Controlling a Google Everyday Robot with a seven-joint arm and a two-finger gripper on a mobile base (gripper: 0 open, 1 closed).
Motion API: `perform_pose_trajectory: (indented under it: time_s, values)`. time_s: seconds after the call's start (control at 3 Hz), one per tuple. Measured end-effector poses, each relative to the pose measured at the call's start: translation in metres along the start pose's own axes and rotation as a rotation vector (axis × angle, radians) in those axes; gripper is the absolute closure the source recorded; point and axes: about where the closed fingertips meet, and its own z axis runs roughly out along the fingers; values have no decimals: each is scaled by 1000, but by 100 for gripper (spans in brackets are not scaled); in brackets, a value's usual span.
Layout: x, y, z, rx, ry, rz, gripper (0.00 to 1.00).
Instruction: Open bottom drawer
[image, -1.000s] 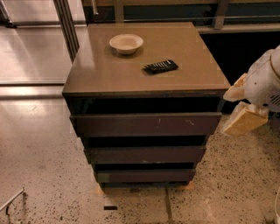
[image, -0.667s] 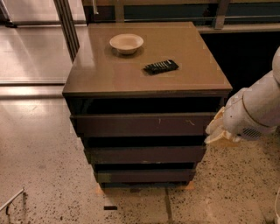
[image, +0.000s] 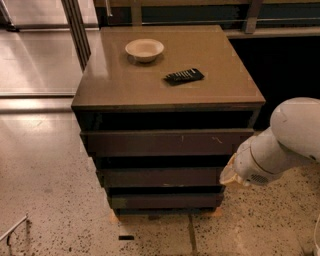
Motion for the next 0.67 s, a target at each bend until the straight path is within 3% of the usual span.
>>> perform_pose_trajectory:
  time_s: [0.33,0.67]
  values:
    - [0,0,0,0,0,0,100]
    - [9,2,17,40,4,-6,100]
